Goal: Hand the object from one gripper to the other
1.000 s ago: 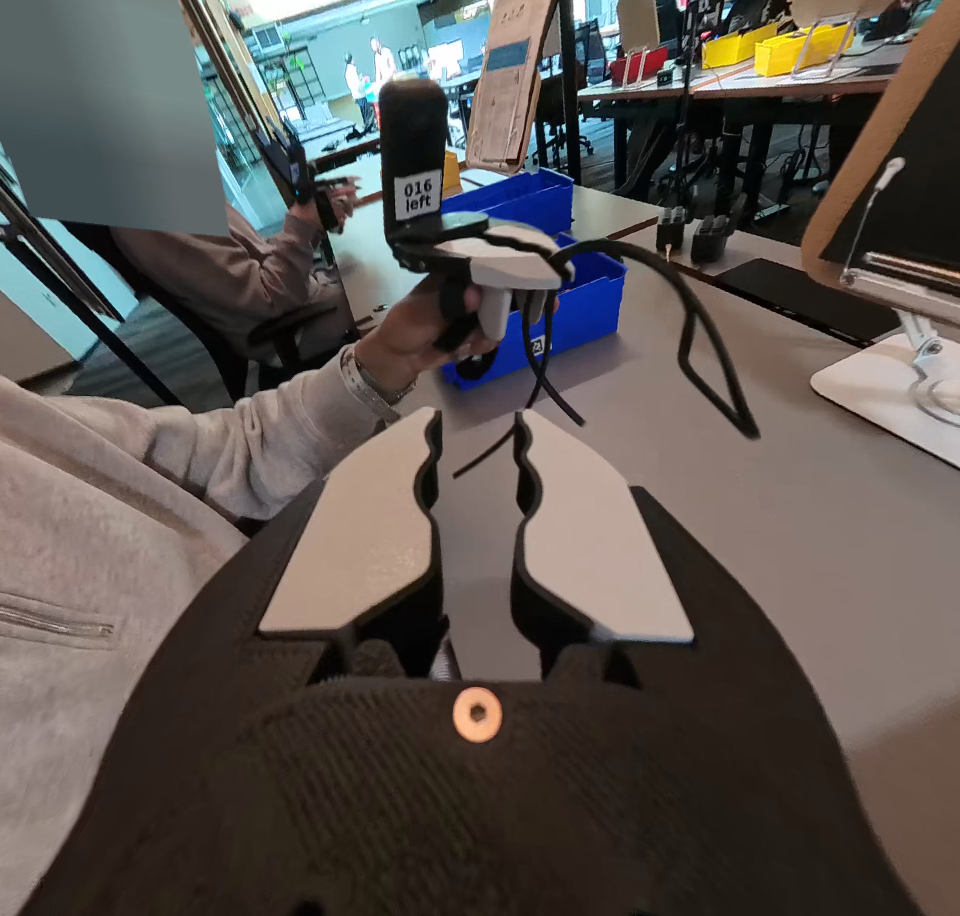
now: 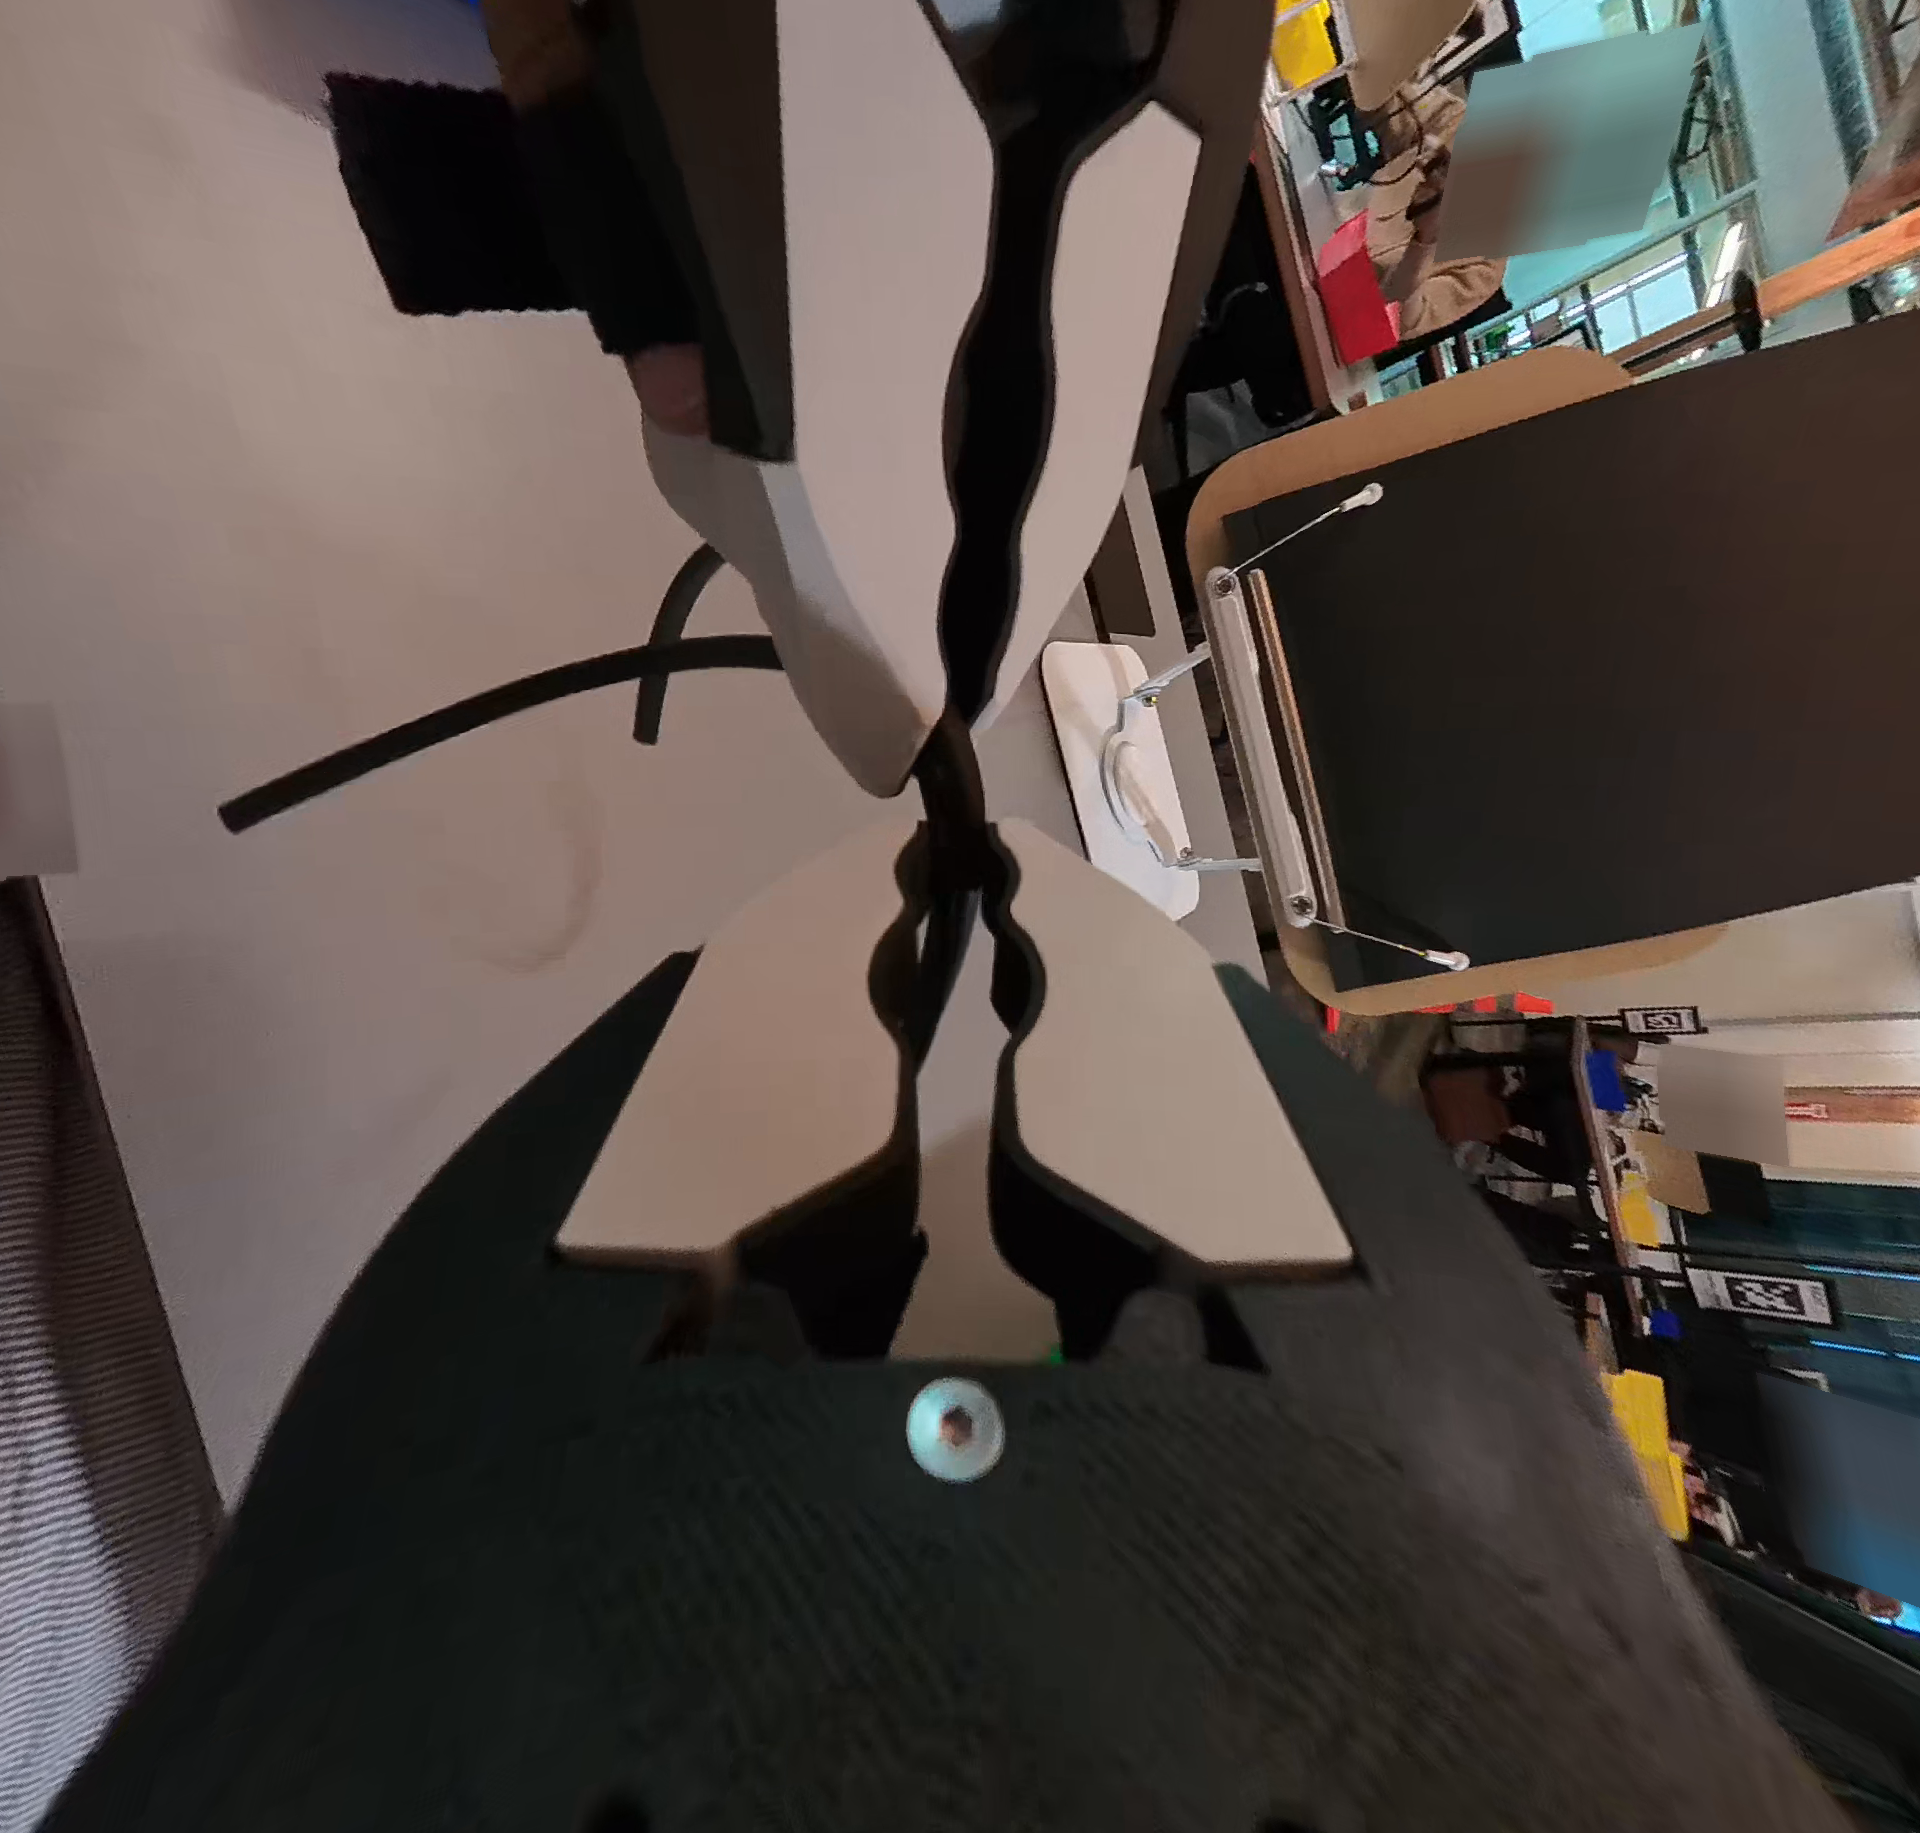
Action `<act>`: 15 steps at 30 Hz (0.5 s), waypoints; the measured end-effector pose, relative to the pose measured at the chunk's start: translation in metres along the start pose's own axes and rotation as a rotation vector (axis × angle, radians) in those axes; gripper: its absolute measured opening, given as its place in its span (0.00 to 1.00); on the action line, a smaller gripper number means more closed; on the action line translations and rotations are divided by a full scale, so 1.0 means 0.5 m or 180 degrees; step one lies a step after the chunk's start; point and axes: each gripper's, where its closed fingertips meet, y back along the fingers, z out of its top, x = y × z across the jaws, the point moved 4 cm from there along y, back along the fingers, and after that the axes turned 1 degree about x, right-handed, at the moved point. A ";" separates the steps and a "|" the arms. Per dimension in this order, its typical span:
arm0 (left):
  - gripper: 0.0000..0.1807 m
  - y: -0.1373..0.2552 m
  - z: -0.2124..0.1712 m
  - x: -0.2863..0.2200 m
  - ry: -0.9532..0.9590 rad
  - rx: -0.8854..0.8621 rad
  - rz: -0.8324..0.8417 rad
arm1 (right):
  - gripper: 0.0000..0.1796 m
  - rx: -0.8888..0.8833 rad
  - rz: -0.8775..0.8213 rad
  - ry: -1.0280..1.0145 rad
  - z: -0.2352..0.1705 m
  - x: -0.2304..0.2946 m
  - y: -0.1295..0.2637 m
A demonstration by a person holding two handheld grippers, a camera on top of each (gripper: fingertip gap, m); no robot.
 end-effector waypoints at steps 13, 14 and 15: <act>0.39 0.091 0.066 0.060 0.0550 -0.1425 0.0340 | 0.05 -0.0995 0.0146 -0.1746 -0.046 -0.116 0.056; 0.40 0.100 0.070 0.065 0.0593 -0.1574 0.0353 | 0.05 -0.1152 0.0186 -0.1955 -0.054 -0.129 0.064; 0.41 0.109 0.072 0.070 0.0638 -0.1700 0.0366 | 0.05 -0.1321 0.0243 -0.2163 -0.062 -0.140 0.072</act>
